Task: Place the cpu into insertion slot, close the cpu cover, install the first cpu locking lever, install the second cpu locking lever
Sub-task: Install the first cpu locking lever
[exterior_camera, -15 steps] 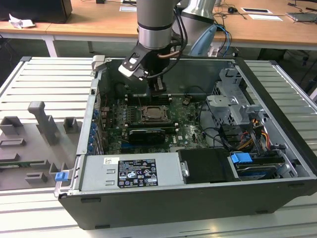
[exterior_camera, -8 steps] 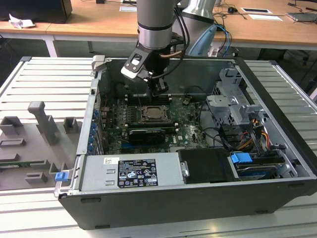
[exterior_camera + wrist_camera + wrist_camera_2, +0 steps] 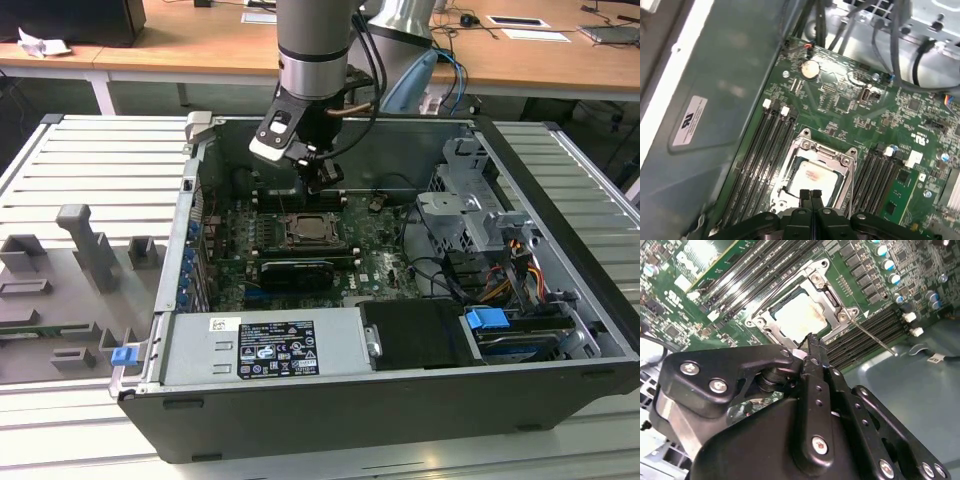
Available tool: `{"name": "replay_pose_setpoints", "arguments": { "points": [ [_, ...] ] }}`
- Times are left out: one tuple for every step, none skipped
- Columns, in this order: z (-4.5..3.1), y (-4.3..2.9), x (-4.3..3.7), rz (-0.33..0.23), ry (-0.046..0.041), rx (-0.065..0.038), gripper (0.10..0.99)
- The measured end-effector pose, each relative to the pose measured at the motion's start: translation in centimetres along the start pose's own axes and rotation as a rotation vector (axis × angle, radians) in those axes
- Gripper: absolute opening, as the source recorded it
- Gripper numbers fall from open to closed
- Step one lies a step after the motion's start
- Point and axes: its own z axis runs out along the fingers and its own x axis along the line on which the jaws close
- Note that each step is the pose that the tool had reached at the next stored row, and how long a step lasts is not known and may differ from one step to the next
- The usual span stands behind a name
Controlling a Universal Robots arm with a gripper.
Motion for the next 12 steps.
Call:
{"name": "replay_pose_setpoints", "arguments": {
  "points": [
    [0.0, 0.0, 0.0, -0.017, 0.001, 0.0, 0.106],
    [0.0, 0.0, 0.0, -0.028, 0.0016, 0.001, 0.106],
    [0.0, 0.0, 0.0, -0.036, 0.0021, 0.001, 0.106],
    [0.0, 0.0, 0.0, -0.048, 0.0028, 0.001, 0.106],
    [0.0, 0.0, 0.0, -0.058, 0.0034, 0.001, 0.106],
    [0.0, 0.0, 0.0, -0.08, 0.0046, 0.002, 0.106],
    [0.0, 0.0, 0.0, -0.101, 0.0059, 0.002, 0.106],
    [0.0, 0.0, 0.0, -0.124, 0.0073, 0.002, 0.106],
    [0.0, 0.0, 0.0, -0.146, 0.0086, 0.003, 0.106],
    [0.0, 0.0, 0.0, -0.165, 0.0097, 0.003, 0.106],
    [0.0, 0.0, 0.0, -0.184, 0.0108, 0.004, 0.106],
    [0.0, 0.0, 0.0, -0.212, 0.0124, 0.004, 0.106]
  ]
}}
